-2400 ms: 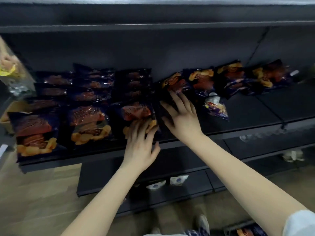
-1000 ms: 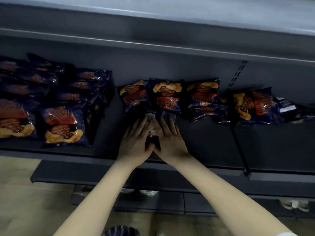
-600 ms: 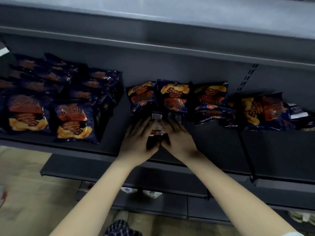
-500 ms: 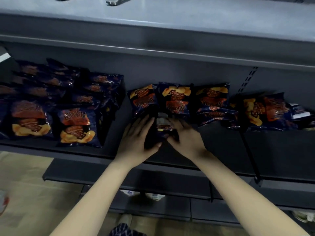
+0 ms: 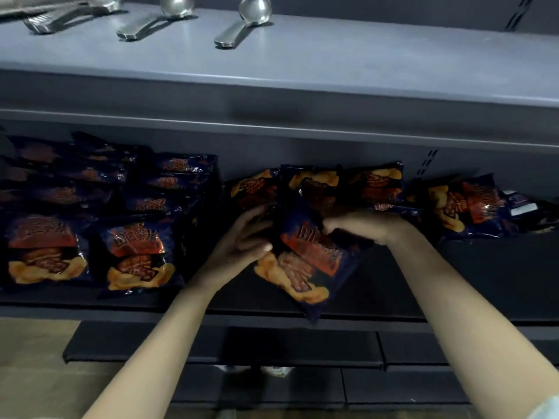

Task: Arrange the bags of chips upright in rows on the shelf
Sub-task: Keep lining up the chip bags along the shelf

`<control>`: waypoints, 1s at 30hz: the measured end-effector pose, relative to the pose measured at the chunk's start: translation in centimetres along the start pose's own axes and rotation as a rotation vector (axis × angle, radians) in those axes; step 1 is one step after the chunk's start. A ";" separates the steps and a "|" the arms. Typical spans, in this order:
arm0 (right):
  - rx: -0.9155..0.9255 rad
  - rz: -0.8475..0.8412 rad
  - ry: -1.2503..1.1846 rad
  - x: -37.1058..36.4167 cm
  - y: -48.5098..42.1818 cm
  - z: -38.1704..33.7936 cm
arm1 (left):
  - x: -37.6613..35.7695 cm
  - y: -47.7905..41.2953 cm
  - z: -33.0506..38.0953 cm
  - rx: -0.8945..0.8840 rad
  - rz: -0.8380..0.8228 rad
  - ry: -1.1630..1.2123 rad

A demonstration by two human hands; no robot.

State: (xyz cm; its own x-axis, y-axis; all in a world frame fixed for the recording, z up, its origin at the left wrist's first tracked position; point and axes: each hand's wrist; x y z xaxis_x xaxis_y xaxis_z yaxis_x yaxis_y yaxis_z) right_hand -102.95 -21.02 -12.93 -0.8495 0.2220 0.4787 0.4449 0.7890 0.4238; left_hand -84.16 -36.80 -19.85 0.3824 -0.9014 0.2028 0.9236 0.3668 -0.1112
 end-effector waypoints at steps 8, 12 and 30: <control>0.290 0.031 -0.128 -2.5 -2.5 -1.1 | 1.5 0.7 -1.0 0.112 -0.089 0.050; 0.363 0.259 -0.648 -3.5 -2.8 -0.7 | 2.3 0.1 -1.8 0.135 0.304 0.205; 0.162 0.409 -0.169 -11.7 -6.7 2.6 | 2.8 -0.3 -3.6 0.083 0.394 -0.451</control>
State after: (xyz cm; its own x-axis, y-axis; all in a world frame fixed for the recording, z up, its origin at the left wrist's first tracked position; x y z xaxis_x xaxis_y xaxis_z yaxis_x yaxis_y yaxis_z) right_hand -96.74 -27.41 -23.31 -0.6536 0.6130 0.4439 0.7143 0.6935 0.0940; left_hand -83.47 -40.23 -22.76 0.6524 -0.5142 0.5567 0.7024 0.6861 -0.1894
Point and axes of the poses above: each hand's wrist, its own y-axis away from the middle knuckle, its own x-axis out of the back of the hand, z = x × y, and after that the axes turned 6 degrees about -y, right-handed
